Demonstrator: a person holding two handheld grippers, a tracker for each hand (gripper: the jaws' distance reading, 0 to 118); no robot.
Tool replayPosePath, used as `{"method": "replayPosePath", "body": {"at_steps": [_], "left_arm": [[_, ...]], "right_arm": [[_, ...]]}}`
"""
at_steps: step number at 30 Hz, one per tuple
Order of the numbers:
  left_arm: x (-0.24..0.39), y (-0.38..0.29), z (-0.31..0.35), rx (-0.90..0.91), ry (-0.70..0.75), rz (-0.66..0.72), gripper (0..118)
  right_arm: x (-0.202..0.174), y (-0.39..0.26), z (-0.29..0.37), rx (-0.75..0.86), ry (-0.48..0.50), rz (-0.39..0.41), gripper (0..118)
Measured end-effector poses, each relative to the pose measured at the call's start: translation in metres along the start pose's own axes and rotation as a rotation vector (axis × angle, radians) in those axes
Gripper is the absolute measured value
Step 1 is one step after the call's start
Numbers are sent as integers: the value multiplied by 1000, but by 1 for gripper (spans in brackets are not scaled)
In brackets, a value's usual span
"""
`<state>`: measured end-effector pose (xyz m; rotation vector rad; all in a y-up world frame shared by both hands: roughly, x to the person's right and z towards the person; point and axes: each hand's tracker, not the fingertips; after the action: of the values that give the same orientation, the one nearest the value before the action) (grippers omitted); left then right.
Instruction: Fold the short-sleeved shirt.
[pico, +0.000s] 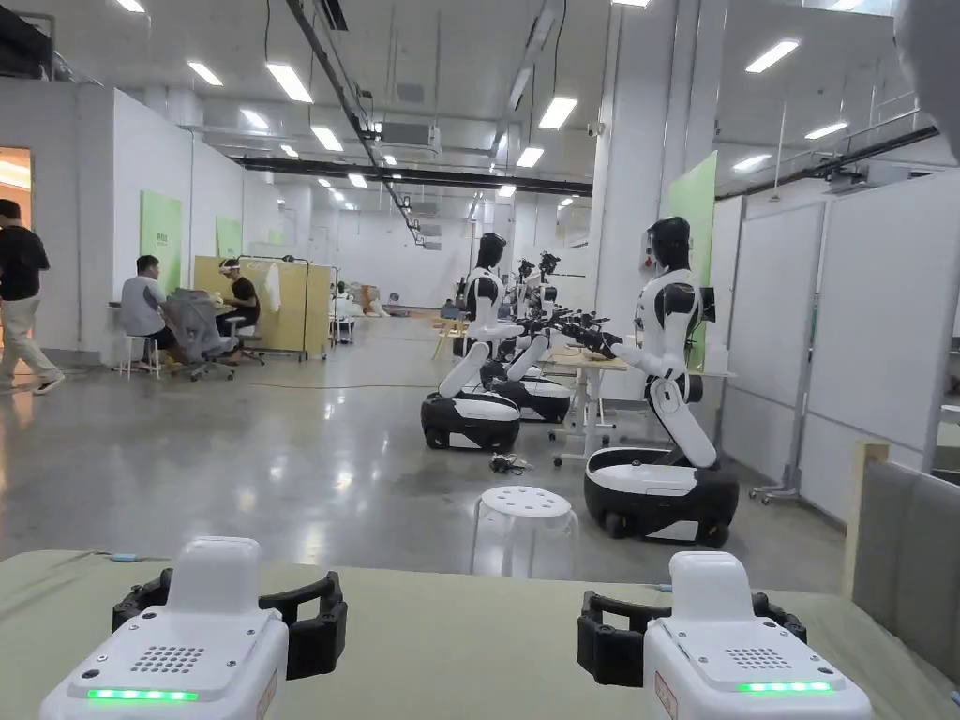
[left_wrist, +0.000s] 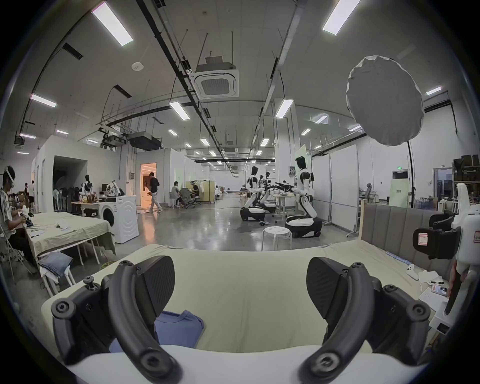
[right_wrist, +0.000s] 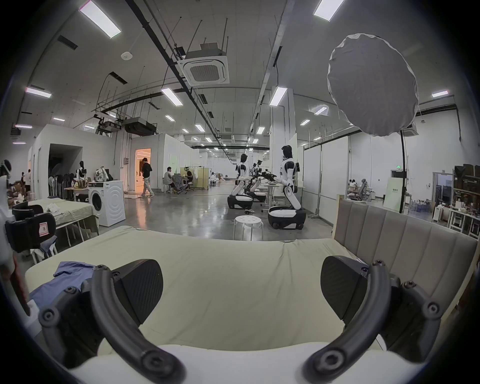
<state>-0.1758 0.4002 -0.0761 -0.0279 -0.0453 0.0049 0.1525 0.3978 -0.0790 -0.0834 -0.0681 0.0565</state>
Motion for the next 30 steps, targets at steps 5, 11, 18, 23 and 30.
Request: {"method": "replayPosePath", "body": {"at_steps": [5,11,18,23,30], "left_arm": [[3,2,1,-3,-6,-20,103],[0,1,1,1,-14,10,103],[-2,2,-6,-1,7,21,103],[1,3,-6,-16,-10,5,103],[2,1,-3,-29,-20,-8,100]], "right_arm": [[0,-1,0,-1,10,0,118],[-2,-1,1,-7,5,14,118],[-2,2,5,-11,-1,-3,118],[-2,3,6,-11,-1,1,118],[-1,0,8,-11,3,2,116]]}}
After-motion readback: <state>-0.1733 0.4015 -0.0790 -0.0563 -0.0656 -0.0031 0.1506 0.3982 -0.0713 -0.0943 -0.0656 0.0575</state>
